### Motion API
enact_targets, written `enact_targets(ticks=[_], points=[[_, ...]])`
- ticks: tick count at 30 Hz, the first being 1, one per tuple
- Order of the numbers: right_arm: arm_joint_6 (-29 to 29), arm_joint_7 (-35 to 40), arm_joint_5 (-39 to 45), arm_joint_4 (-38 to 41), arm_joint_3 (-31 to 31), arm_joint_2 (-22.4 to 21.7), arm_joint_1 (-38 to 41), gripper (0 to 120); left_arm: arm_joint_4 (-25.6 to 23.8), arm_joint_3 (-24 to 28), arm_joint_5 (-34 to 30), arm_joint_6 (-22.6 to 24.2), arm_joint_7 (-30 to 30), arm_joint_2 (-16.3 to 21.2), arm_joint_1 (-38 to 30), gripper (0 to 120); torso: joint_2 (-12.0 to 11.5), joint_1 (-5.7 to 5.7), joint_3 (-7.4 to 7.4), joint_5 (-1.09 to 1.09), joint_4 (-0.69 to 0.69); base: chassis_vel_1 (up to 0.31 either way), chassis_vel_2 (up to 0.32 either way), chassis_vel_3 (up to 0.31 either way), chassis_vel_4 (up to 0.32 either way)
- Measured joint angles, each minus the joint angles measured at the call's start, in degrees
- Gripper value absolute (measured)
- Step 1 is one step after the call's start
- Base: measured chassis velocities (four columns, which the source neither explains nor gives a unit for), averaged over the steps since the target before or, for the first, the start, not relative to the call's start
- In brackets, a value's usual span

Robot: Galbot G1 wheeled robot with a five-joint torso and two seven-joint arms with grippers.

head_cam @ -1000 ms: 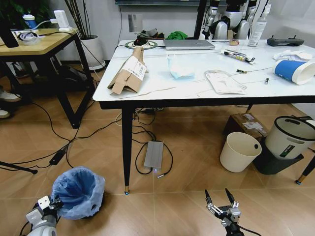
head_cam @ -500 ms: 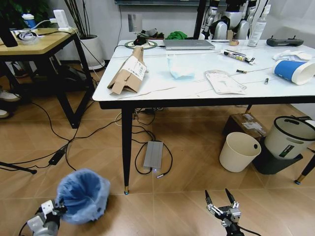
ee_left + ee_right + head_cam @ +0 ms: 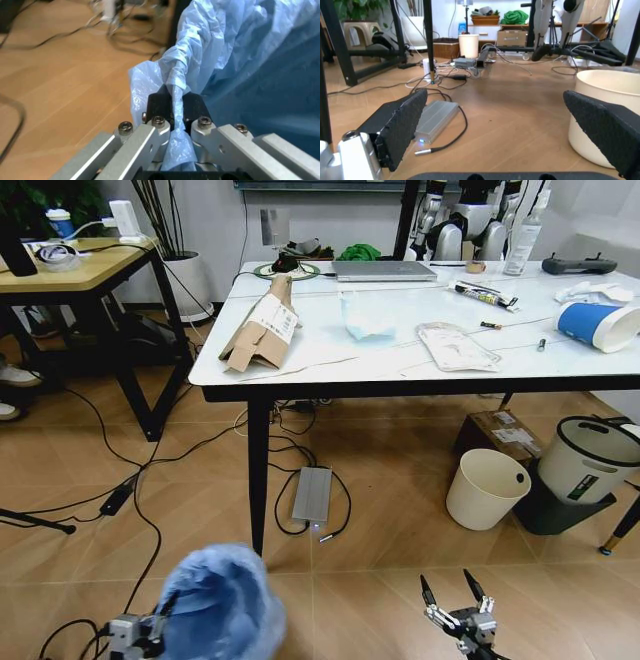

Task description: Pick up the trash bin and place the trash from the table into it.

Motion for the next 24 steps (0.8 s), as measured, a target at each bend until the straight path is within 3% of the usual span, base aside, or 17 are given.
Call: enact_targets(ticks=[8,15,24], points=[[0.4,-0.1,-1.4,3.1,1.3,0.0,-2.4,100,-2.9,1.6,-0.1,-0.4,-2.0,3.1,-0.3,0,0.0,0.0,0.0,0.0,0.0,0.0,0.0,0.0,0.0],[1.3,-0.1,-3.3,4.8,2.7,0.0,-4.2,100,-4.8,6.6,-3.0,-1.8,-6.1,7.3,0.8,0,0.0,0.0,0.0,-0.01,0.01,0.0,0.0,0.0,0.0],[1.8,1.0,-4.6,4.4,3.3,0.0,-5.7,100,-6.8,9.8,-7.7,1.6,-14.2,12.4,2.1,0,0.0,0.0,0.02,0.0,0.01,0.0,0.0,0.0,0.0]])
